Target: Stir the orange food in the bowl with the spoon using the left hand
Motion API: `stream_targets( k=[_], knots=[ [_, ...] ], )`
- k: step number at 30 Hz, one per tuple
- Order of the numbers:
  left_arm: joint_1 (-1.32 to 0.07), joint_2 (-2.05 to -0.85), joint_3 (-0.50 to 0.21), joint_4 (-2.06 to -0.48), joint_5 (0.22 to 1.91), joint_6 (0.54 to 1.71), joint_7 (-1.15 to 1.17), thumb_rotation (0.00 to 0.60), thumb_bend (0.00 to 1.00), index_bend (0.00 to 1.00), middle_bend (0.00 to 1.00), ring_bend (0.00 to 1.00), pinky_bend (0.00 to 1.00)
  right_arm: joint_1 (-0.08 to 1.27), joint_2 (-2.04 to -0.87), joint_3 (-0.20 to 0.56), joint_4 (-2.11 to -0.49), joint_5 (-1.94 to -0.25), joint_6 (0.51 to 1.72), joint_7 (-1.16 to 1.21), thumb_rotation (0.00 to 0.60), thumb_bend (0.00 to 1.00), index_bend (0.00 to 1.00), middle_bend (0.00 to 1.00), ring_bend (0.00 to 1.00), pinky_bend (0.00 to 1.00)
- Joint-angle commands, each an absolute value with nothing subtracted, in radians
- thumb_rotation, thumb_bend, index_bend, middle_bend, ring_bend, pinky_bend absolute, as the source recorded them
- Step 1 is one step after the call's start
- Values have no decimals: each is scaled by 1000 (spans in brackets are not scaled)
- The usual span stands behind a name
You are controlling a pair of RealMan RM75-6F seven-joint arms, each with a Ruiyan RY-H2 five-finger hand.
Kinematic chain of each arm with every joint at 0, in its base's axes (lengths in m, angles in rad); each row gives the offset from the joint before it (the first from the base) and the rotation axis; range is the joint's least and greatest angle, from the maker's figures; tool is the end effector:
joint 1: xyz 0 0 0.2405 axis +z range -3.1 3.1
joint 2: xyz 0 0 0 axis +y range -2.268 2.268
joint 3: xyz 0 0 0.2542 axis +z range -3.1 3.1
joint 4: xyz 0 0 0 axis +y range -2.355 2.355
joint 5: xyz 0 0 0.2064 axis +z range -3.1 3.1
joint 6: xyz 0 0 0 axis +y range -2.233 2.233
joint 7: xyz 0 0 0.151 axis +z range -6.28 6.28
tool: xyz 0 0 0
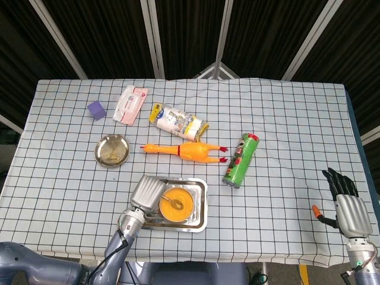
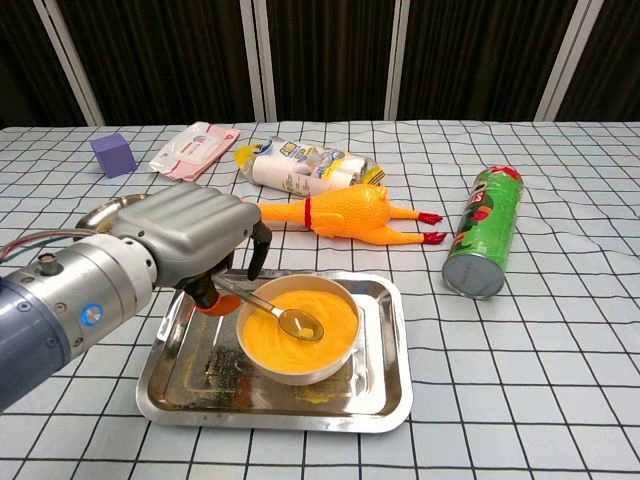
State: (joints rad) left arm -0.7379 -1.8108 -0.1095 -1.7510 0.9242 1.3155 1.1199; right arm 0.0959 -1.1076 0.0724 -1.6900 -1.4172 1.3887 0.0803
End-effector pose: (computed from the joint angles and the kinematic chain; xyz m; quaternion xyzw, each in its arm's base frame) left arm -0.0740 0.2618 -0.0652 -0.7876 -0.2682 -0.2934 0.4709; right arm -0.3055 -0.1935 0.1517 0.5565 -0.4674 0.4004 0.5581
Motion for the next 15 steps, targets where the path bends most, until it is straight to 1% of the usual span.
stream_targets(
  k=[1,15],
  knots=[
    [-740,-1816,-111,-1744,924,1316,1116,600,434,487,983,918,910,95,-1107,73,-1689,-1416,1389,82,600,370,0,0,0,0],
    [-742,-1824,-113,-1735,922,1317,1100,600,436,489,983,918,910,94,-1105,72,-1693,-1412,1387,83,600,370,0,0,0,0]
  ],
)
